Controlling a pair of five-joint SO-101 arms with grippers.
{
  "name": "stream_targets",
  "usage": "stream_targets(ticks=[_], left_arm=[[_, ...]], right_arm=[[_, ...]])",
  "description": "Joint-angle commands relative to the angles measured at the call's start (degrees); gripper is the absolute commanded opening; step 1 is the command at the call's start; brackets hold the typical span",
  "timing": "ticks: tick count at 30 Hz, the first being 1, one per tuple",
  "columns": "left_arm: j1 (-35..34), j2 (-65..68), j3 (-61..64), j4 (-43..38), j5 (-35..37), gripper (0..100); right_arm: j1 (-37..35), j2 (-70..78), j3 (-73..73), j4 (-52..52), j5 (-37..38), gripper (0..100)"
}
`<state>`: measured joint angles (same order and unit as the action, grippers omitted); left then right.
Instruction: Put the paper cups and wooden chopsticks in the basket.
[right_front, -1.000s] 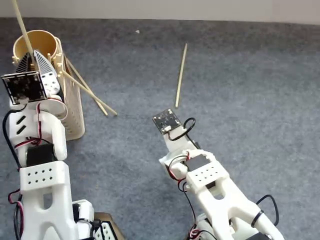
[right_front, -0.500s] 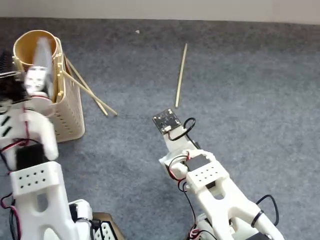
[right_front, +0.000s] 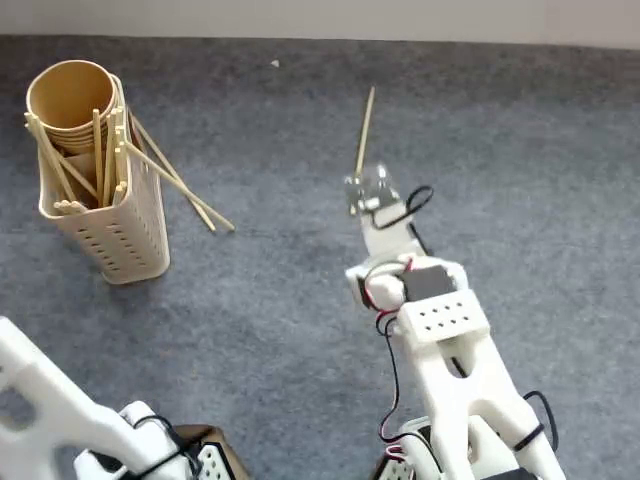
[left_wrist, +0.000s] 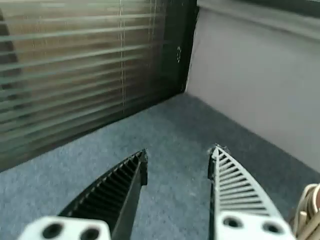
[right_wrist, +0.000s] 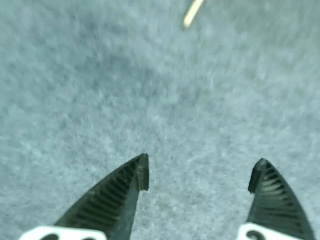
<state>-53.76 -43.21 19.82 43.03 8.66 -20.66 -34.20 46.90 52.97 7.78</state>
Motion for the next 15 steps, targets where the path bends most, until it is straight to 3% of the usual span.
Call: stream_targets(ticks=[1, 7, 15], left_arm=[[-4.26, 6.46, -8.48, 9.14, -0.09, 21], [-6.99, 15.69, -7.43, 10.99, -7.65, 21], [-10.51, 26.24, -5.05, 10.73, -7.91, 21]], right_arm=[[0.75, -0.84, -10.07, 2.07, 0.35, 31.4], [-2.15, 16.04, -26.33, 2.15, 0.35, 31.4], [-6.2, 47.78, -58.77, 3.65, -5.45, 31.4]])
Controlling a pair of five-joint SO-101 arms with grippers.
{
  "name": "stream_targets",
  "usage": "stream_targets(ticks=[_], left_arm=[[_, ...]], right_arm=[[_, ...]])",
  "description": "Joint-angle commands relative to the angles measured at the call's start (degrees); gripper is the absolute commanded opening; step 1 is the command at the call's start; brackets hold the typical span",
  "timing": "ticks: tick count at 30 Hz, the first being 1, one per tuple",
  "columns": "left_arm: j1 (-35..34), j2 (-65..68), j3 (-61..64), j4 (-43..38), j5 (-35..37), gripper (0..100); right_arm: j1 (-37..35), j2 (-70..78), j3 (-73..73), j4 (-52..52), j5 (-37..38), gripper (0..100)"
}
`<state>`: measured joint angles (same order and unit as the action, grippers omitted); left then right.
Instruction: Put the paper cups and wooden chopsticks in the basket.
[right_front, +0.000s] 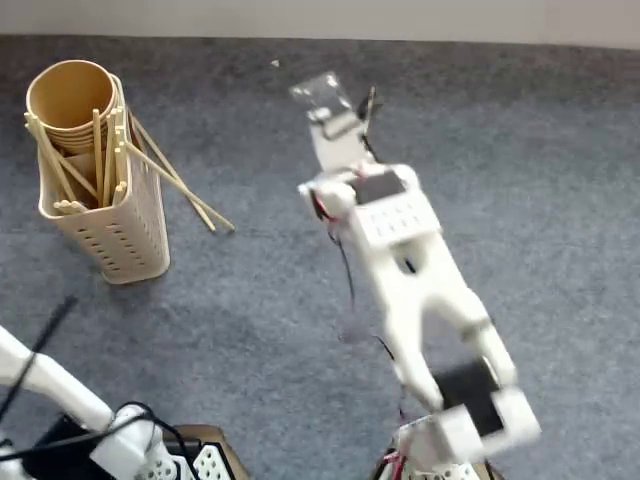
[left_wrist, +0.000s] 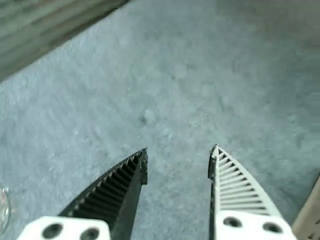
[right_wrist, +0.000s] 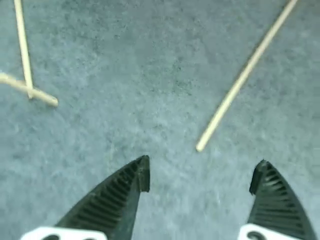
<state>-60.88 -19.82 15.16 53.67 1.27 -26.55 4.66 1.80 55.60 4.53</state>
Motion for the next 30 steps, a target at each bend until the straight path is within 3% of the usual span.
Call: stream_targets(ticks=[1, 10, 16, 18, 22, 30], left_arm=[[-4.53, 3.82, -0.31, -0.62, -0.53, 21], [-8.04, 7.52, 7.16, -13.27, -0.53, 21], [-8.13, 7.43, 8.66, -13.63, -0.53, 21], [-8.13, 7.43, 8.66, -13.63, -0.53, 21], [-8.22, 7.43, 8.66, -13.63, -0.53, 21], [-8.92, 7.43, 8.57, -13.63, -0.53, 21]], right_arm=[[-0.13, 12.97, -17.63, 1.98, -2.73, 31.4], [5.14, 43.12, -51.38, 19.12, -4.13, 31.4], [5.41, 55.43, -68.53, 29.67, -4.13, 30.8], [5.41, 59.3, -72.13, 31.87, -4.13, 24.1], [5.41, 64.31, -80.84, 34.95, -4.13, 0.0], [4.53, 66.15, -99.3, 44.09, -3.96, 0.5]])
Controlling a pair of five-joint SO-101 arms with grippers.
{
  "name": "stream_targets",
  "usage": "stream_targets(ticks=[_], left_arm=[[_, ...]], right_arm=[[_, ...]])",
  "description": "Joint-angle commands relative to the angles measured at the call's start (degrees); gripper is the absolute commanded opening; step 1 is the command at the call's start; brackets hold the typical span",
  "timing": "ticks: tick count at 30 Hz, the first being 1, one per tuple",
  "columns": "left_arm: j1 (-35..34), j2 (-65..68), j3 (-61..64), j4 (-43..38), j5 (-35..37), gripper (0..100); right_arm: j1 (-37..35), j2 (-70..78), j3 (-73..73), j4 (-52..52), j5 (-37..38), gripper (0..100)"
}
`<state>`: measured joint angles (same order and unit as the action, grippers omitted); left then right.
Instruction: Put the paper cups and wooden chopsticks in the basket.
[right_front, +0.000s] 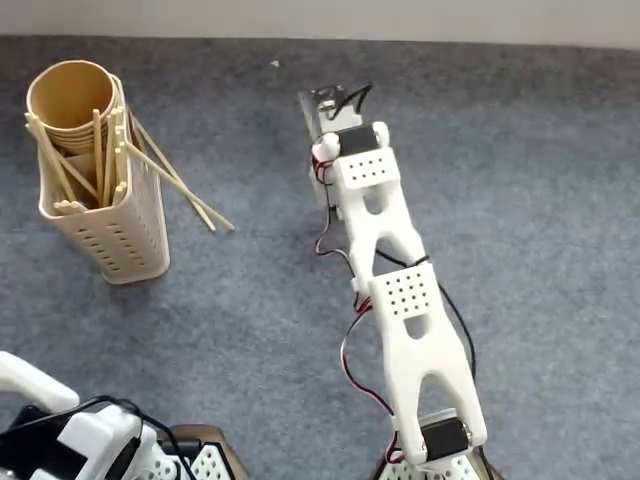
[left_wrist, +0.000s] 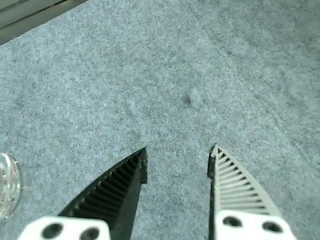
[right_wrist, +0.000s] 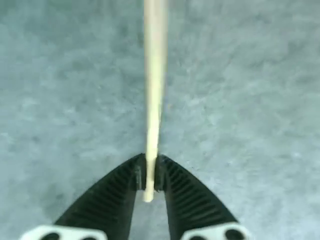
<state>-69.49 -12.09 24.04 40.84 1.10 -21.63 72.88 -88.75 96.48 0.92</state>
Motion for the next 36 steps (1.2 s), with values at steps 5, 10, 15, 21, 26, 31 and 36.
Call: stream_targets(ticks=[5, 10, 15, 21, 26, 31, 36], left_arm=[[-0.04, -0.31, -0.22, -0.79, -0.35, 21], [-0.4, -0.31, -0.22, -0.79, -0.35, 21], [-0.13, -0.31, -0.48, -0.79, -0.35, 21], [-0.04, -0.31, -0.22, -0.79, -5.71, 21], [-0.4, -0.22, -0.22, -0.79, -5.89, 21], [-0.31, -0.13, -0.22, -0.79, -5.89, 21], [0.04, 0.22, -0.04, -0.79, -5.89, 21]], right_arm=[[-3.74, -12.44, -12.53, 4.7, -0.26, 0.5], [-8.57, -30.73, -12.7, 4.53, -0.44, 0.5], [-12.0, -49.45, -12.79, 3.21, -0.53, 0.5], [-10.51, -64.48, -10.86, 5.05, -1.67, 0.5], [-4.44, -76.88, 12.26, 4.97, -2.2, 0.5], [-3.65, -98.42, 58.95, 4.79, 3.96, 0.5], [-4.0, -128.84, 95.52, -5.58, 5.27, 0.5]])
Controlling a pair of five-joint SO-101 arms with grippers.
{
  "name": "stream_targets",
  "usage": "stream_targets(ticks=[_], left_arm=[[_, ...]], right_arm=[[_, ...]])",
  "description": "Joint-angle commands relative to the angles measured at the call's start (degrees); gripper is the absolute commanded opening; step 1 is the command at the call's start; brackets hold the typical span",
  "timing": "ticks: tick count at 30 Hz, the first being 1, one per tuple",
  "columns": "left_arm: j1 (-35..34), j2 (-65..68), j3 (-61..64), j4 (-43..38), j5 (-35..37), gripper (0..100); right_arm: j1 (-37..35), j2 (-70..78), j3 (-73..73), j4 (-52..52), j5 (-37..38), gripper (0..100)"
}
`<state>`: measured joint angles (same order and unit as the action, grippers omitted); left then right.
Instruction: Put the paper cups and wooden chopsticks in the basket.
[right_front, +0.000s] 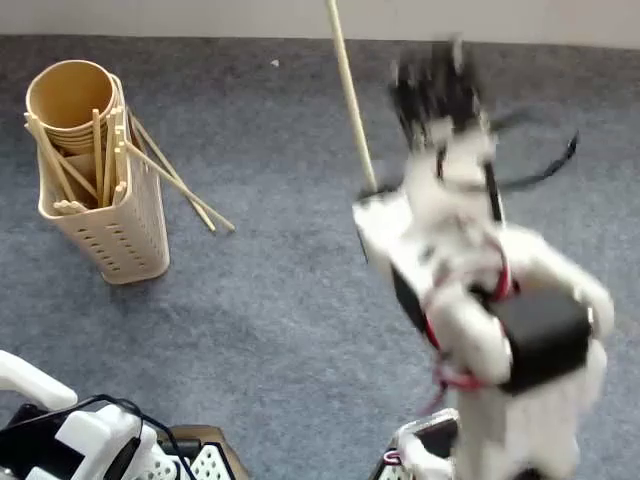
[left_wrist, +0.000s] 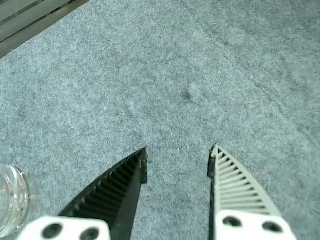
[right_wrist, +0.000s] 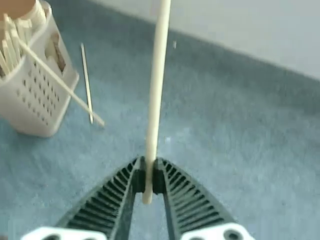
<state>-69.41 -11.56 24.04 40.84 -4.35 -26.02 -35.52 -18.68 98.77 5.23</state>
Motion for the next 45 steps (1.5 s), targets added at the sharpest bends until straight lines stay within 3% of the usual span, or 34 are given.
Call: stream_targets(ticks=[1, 4, 7, 10, 14, 19, 23, 30, 36, 40, 45], left_arm=[[0.13, -0.31, -0.04, -0.79, -0.44, 21], [1.45, -0.57, 1.36, -0.79, -0.44, 21], [2.51, -0.75, 3.12, -0.79, -0.62, 21], [2.51, -0.75, 3.65, -0.88, -2.9, 21], [2.33, -0.66, 3.91, -0.79, -3.6, 21], [-0.13, -0.48, 4.79, -1.05, -3.69, 21], [-1.63, -0.75, 4.97, -1.05, -3.69, 21], [-6.29, -0.31, 5.05, -1.14, -3.87, 21], [-8.04, -0.31, 5.76, -1.14, -4.48, 21], [-8.13, -0.31, 5.76, -1.05, -9.49, 21], [-8.04, -0.31, 5.76, -1.05, -9.67, 21]], right_arm=[[0.13, -27.21, 34.15, -13.85, 1.14, 0.5], [-1.19, -43.82, 58.95, -36.88, 1.23, 0.5], [-3.03, -48.84, 73.27, -59.47, 1.93, 0.5], [-6.29, -43.82, 74.24, -72.66, 0.88, 0.5], [-11.56, -28.35, 64.13, -82.68, 0.97, 0.5], [-16.04, -3.82, 42.77, -85.58, -0.09, 0.5], [-19.3, 14.11, 22.64, -85.49, -7.21, 0.6], [-26.77, 39.16, 0.04, -85.49, -7.65, 1.0], [-29.14, 48.84, -7.25, -85.76, -8.0, 1.0], [-27.91, 49.8, -7.96, -85.76, -8.0, 0.6], [-27.82, 50.07, -7.52, -85.76, -8.09, 0.6]])
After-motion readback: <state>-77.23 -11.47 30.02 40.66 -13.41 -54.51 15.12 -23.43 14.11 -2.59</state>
